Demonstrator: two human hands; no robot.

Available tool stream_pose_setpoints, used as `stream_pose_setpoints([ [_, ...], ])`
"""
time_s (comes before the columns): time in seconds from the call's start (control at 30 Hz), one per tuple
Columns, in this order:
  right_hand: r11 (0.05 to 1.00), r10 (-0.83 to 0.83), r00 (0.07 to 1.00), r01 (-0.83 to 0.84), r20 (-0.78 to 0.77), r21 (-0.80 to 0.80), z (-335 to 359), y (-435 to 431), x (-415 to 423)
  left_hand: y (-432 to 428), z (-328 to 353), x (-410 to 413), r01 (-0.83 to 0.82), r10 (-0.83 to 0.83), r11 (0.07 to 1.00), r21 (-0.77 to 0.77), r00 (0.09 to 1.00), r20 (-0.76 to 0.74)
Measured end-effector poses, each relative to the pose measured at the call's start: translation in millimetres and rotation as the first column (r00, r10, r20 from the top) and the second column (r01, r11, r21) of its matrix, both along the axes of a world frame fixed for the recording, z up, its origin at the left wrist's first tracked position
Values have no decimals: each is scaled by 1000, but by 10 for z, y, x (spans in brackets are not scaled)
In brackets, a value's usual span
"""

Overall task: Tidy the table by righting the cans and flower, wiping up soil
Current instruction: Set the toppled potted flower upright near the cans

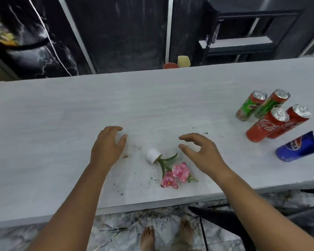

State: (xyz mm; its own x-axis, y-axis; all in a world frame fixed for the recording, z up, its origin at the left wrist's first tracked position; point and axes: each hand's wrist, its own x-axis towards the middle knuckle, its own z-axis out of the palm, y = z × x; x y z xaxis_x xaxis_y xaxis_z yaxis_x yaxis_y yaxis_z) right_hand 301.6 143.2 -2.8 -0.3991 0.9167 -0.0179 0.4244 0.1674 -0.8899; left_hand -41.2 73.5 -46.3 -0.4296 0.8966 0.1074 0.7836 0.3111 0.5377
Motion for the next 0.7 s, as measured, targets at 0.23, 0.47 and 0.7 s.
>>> stream_pose_setpoints([
  [0.23, 882, 470, 863, -457, 184, -113, 194, 203, -533, -517, -406, -524, -28, 27, 998, 63, 1000, 15],
  [0.47, 823, 565, 765, -550, 308, -144, 93, 337, -784, -521, -402, -539, -38, 35, 989, 142, 999, 19],
  [0.7, 899, 411, 847, -439, 337, 8, 21, 370, -743, -512, -428, -541, -34, 38, 991, 132, 999, -27],
])
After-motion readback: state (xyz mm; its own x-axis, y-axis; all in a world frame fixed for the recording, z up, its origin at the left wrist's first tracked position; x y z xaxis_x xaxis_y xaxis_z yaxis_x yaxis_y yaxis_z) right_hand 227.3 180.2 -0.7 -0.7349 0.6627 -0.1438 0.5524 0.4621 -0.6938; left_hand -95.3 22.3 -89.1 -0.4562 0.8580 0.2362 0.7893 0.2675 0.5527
